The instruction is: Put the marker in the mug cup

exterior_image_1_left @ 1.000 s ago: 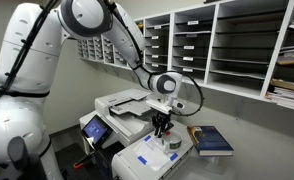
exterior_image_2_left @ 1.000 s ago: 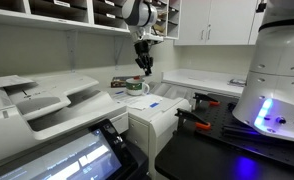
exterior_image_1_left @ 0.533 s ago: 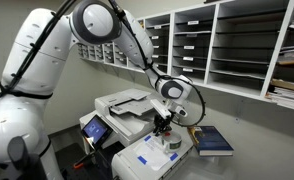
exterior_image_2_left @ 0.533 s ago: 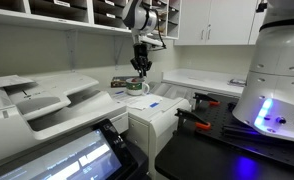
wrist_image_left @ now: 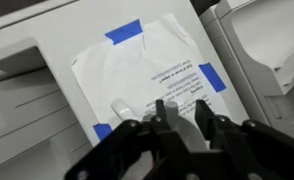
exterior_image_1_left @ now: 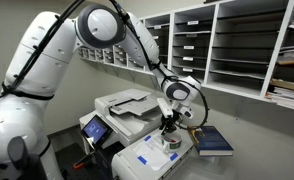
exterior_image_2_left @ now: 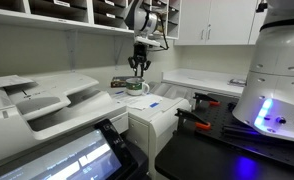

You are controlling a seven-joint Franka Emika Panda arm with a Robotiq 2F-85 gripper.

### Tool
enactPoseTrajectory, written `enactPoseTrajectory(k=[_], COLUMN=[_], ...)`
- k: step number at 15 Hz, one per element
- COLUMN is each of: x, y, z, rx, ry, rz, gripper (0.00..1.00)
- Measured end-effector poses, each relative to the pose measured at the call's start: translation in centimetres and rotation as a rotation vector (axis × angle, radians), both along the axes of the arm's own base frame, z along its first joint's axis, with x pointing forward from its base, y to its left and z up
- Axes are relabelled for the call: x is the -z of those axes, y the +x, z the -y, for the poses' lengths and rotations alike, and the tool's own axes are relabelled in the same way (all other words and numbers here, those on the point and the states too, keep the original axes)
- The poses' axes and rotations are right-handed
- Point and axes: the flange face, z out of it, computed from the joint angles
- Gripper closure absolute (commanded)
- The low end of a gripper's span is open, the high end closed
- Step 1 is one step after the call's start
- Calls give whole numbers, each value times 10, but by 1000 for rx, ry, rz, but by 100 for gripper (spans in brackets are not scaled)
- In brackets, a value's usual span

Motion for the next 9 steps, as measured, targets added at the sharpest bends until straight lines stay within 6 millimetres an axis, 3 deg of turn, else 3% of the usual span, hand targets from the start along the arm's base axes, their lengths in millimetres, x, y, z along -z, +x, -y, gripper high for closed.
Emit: enactPoseTrajectory(k=[4,9], x=[-12,-43], y=[12,9], z=[2,-31], rx=[-26,-197], ry=[-89,-272], rz=[90,244], gripper=[1,0])
